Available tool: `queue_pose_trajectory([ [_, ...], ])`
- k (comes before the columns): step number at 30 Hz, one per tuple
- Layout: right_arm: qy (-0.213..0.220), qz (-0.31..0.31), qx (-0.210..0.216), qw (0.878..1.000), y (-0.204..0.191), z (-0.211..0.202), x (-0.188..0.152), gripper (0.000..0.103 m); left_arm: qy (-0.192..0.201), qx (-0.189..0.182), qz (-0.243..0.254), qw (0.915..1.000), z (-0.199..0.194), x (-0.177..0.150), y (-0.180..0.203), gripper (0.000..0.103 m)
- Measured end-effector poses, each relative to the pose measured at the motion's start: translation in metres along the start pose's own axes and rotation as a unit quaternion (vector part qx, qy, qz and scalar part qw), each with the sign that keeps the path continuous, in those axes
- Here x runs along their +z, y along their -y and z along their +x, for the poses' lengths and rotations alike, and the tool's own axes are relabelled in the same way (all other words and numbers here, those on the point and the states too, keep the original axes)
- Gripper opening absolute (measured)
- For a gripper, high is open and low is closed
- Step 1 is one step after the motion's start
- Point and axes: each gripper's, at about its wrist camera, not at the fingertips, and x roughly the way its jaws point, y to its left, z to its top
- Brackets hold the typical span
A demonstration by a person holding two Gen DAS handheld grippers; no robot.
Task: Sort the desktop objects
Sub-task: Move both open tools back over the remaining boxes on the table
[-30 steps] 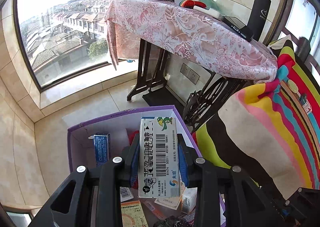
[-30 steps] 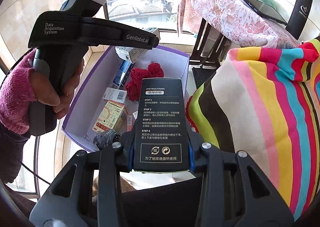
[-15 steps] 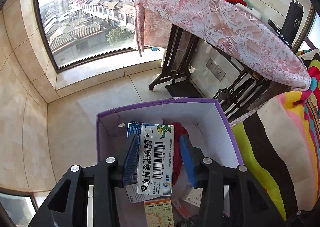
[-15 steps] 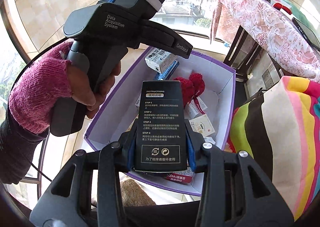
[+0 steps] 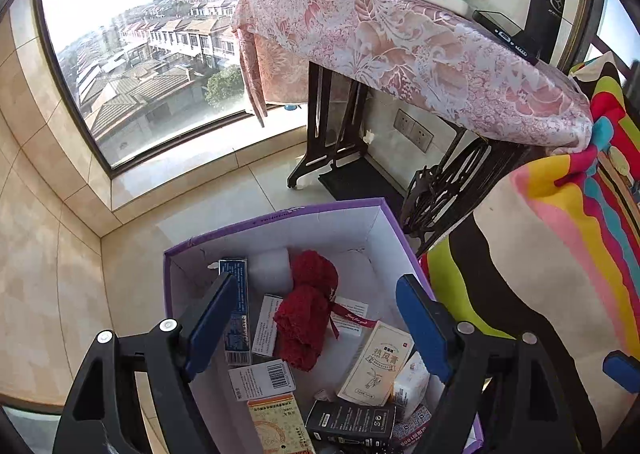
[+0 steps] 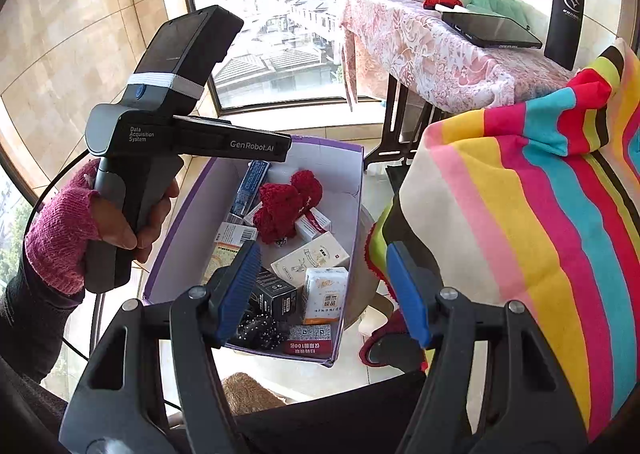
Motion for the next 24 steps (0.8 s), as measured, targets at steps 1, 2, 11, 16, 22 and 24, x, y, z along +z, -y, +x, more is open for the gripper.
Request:
queue_pose_trajectory([
  [1, 0.005, 0.011, -0.016, 1.0, 0.013, -0.007, -0.002, 0.072, 0.006, -0.011, 0.012, 0.9998, -0.005, 0.002, 0.013, 0.082],
  [2, 0.008, 0.026, -0.034, 0.999, 0.028, -0.015, -0.004, 0.074, 0.011, -0.026, 0.025, 0.9993, -0.01, 0.004, 0.027, 0.082],
  [11, 0.026, 0.182, -0.196, 0.963, 0.194, -0.096, -0.054, 0.075, 0.032, -0.156, 0.172, 0.9721, -0.039, 0.022, 0.195, 0.083],
  [16, 0.019, 0.227, -0.258, 0.939, 0.298, -0.123, -0.075, 0.076, 0.055, -0.19, 0.258, 0.9458, -0.038, 0.028, 0.305, 0.083],
  [22, -0.006, 0.24, -0.291, 0.926, 0.422, -0.128, -0.089, 0.076, 0.023, -0.247, 0.305, 0.9196, -0.013, 0.022, 0.427, 0.083],
  [24, -0.016, 0.227, -0.297, 0.927, 0.452, -0.128, -0.089, 0.076, 0.017, -0.261, 0.322, 0.9098, -0.006, 0.018, 0.462, 0.083],
])
